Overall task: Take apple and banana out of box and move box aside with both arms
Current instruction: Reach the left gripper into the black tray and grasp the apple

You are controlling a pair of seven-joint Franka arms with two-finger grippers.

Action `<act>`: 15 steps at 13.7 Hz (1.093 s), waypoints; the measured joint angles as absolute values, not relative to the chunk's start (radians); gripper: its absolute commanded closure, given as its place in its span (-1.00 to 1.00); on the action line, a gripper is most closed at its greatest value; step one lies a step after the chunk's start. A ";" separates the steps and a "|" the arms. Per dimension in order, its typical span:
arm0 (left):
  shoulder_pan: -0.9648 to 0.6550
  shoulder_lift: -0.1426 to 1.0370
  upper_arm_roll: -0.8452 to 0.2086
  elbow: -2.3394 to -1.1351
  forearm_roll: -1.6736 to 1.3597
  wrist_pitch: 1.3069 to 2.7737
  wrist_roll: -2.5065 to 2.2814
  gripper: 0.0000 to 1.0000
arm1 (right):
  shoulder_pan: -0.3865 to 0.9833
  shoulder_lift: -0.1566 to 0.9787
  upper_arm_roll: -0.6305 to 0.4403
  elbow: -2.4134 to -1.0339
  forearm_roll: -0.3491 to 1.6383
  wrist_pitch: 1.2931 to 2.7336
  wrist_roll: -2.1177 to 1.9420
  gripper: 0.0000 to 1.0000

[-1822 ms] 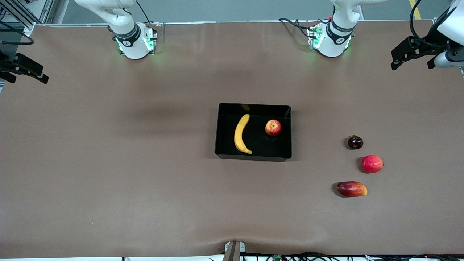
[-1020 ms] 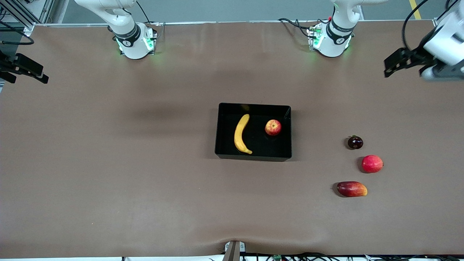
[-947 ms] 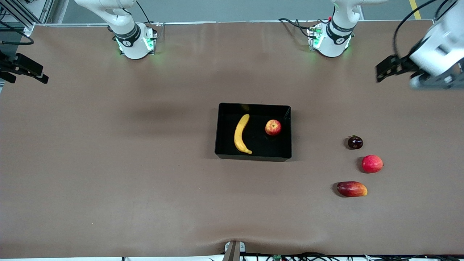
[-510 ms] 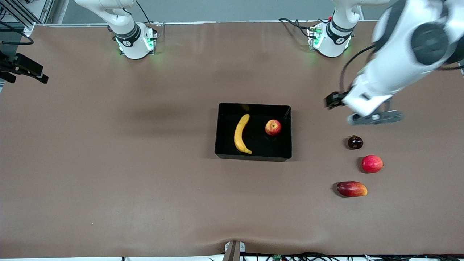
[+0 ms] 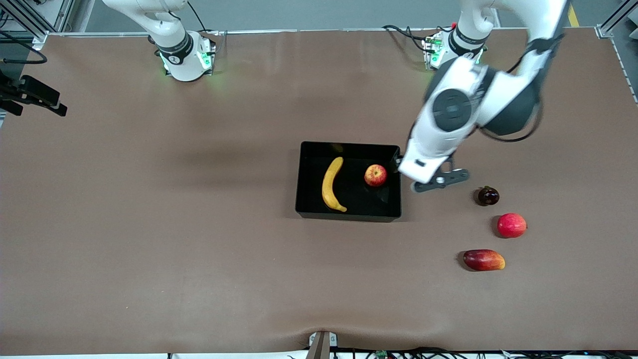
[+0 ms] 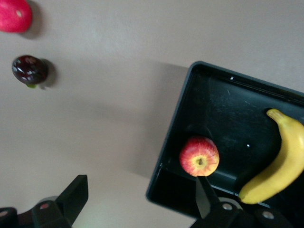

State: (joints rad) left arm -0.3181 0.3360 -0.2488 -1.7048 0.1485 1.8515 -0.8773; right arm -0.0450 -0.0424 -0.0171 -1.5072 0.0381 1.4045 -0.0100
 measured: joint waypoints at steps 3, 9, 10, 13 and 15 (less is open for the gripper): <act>-0.375 0.432 -0.249 -1.703 0.169 1.936 -1.029 -1.00 | -0.045 -0.042 -0.017 -1.507 0.038 1.405 -0.010 -1.00; -0.412 0.558 -0.249 -1.698 0.236 2.013 -1.179 -1.00 | -0.045 -0.042 -0.017 -1.507 0.038 1.405 -0.010 -1.00; -0.418 0.571 -0.249 -1.697 0.237 2.018 -1.197 -1.00 | -0.045 -0.042 -0.017 -1.507 0.038 1.405 -0.010 -1.00; -0.433 0.600 -0.249 -1.695 0.238 2.036 -1.242 -1.00 | -0.045 -0.042 -0.017 -1.507 0.038 1.405 -0.010 -1.00; -0.444 0.617 -0.249 -1.695 0.244 2.037 -1.267 -1.00 | -0.045 -0.042 -0.017 -1.507 0.038 1.405 -0.010 -1.00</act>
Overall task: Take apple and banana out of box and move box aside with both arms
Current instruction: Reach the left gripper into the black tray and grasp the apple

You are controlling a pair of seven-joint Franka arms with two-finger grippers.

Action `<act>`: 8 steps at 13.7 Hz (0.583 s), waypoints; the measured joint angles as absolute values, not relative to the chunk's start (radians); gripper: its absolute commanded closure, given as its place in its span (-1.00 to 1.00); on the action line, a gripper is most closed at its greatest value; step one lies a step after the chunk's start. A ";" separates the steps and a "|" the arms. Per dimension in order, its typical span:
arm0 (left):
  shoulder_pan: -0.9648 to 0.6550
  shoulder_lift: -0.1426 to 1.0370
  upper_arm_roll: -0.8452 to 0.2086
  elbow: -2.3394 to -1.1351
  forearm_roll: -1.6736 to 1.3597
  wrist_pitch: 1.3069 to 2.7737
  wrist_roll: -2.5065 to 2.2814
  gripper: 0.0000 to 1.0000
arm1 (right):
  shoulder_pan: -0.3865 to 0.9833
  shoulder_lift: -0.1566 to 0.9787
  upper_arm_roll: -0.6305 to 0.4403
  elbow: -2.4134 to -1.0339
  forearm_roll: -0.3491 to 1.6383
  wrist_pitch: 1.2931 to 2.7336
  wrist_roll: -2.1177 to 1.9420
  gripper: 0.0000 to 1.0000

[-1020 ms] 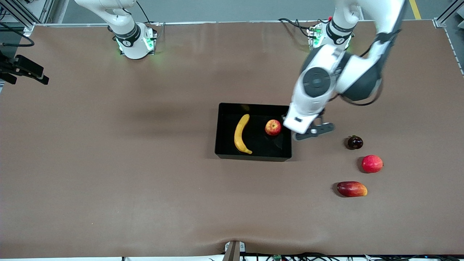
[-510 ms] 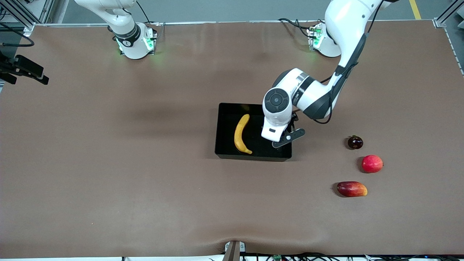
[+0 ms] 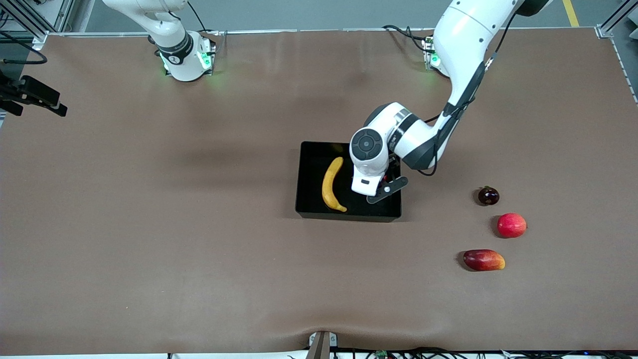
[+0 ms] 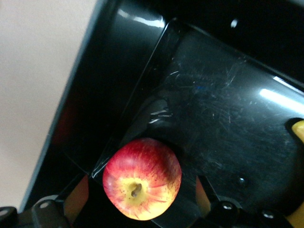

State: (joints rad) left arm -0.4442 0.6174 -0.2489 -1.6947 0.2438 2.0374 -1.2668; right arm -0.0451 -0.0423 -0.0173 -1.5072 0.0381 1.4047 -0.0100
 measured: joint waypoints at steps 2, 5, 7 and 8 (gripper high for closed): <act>-0.452 0.634 -0.249 -1.695 0.269 2.037 -1.303 -1.00 | -0.045 -0.042 -0.017 -1.507 0.038 1.405 -0.010 -1.00; -0.467 0.658 -0.249 -1.695 0.299 2.037 -1.325 -1.00 | -0.045 -0.042 -0.017 -1.507 0.038 1.405 -0.010 -1.00; -0.470 0.665 -0.249 -1.695 0.307 2.037 -1.333 0.37 | -0.045 -0.042 -0.017 -1.507 0.038 1.405 -0.010 -1.00; -0.470 0.665 -0.248 -1.695 0.312 2.037 -1.333 0.86 | -0.045 -0.042 -0.017 -1.507 0.038 1.405 -0.010 -1.00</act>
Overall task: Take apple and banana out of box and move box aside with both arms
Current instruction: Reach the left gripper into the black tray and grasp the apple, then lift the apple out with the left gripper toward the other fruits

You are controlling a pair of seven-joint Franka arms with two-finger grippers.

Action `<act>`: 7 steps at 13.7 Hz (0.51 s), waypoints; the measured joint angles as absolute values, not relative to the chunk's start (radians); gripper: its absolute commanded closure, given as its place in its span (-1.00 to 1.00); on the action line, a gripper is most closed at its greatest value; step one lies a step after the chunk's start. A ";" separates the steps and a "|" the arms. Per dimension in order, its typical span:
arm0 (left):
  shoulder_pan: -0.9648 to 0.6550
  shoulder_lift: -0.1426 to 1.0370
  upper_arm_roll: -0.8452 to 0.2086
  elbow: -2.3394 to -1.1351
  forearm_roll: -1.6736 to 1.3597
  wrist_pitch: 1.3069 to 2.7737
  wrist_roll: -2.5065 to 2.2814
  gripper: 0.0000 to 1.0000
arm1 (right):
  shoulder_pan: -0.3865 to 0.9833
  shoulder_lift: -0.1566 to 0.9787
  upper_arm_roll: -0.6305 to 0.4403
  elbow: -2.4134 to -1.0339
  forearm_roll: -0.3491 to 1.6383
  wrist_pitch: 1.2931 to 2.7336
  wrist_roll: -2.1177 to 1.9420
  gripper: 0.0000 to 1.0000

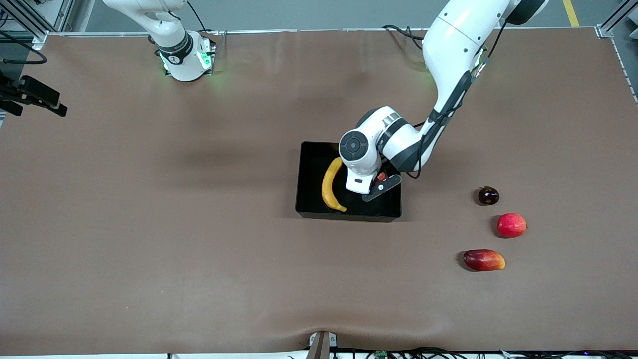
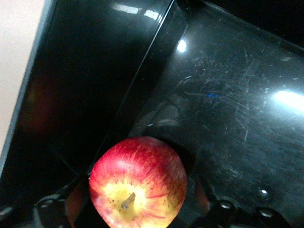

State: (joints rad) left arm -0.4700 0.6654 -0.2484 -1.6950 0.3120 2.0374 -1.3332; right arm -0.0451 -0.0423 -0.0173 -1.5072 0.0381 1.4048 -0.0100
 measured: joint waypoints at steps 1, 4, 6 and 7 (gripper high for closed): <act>-0.470 0.665 -0.248 -1.693 0.314 2.037 -1.333 1.00 | -0.045 -0.042 -0.017 -1.507 0.038 1.405 -0.010 -1.00; -0.471 0.663 -0.249 -1.673 0.318 2.036 -1.333 1.00 | -0.045 -0.042 -0.017 -1.507 0.038 1.405 -0.010 -1.00; -0.477 0.653 -0.250 -1.643 0.319 2.007 -1.333 1.00 | -0.045 -0.042 -0.017 -1.507 0.038 1.405 -0.010 -1.00; -0.480 0.644 -0.250 -1.609 0.319 1.960 -1.333 1.00 | -0.045 -0.042 -0.017 -1.507 0.038 1.405 -0.010 -1.00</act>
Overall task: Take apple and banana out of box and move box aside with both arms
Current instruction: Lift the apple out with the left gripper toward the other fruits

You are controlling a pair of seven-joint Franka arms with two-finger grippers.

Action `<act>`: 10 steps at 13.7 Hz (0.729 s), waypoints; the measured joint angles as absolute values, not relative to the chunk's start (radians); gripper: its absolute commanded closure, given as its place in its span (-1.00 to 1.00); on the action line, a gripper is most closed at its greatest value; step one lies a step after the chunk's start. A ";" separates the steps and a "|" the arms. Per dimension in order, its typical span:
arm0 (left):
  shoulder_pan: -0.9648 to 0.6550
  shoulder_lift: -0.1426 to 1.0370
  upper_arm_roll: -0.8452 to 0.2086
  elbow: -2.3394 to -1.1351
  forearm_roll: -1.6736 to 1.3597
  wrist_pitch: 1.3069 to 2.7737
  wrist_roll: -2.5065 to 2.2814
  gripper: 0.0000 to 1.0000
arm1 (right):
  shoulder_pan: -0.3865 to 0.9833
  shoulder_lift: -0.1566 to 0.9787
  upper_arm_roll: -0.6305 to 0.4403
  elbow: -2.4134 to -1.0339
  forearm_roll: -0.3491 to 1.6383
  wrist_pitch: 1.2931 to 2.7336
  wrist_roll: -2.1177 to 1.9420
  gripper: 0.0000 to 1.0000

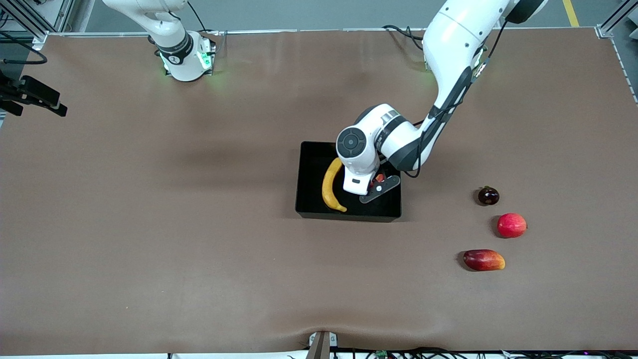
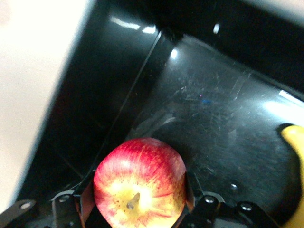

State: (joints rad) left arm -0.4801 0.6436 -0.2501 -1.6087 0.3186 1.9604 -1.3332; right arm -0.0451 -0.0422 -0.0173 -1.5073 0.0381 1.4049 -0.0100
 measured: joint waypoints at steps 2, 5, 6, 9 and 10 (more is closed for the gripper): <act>-0.481 0.611 -0.250 -1.520 0.319 1.849 -1.325 1.00 | -0.045 -0.042 -0.017 -1.507 0.038 1.405 -0.010 -1.00; -0.453 0.529 -0.240 -1.448 0.315 1.760 -1.257 1.00 | -0.045 -0.042 -0.017 -1.507 0.038 1.405 -0.010 -1.00; -0.417 0.502 -0.240 -1.447 0.307 1.749 -1.237 1.00 | -0.045 -0.042 -0.017 -1.507 0.038 1.405 -0.010 -1.00; -0.281 0.474 -0.237 -1.453 0.290 1.698 -1.131 1.00 | -0.045 -0.042 -0.017 -1.507 0.038 1.405 -0.010 -1.00; -0.237 0.478 -0.236 -1.465 0.290 1.695 -1.113 1.00 | -0.045 -0.042 -0.018 -1.507 0.038 1.405 -0.010 -1.00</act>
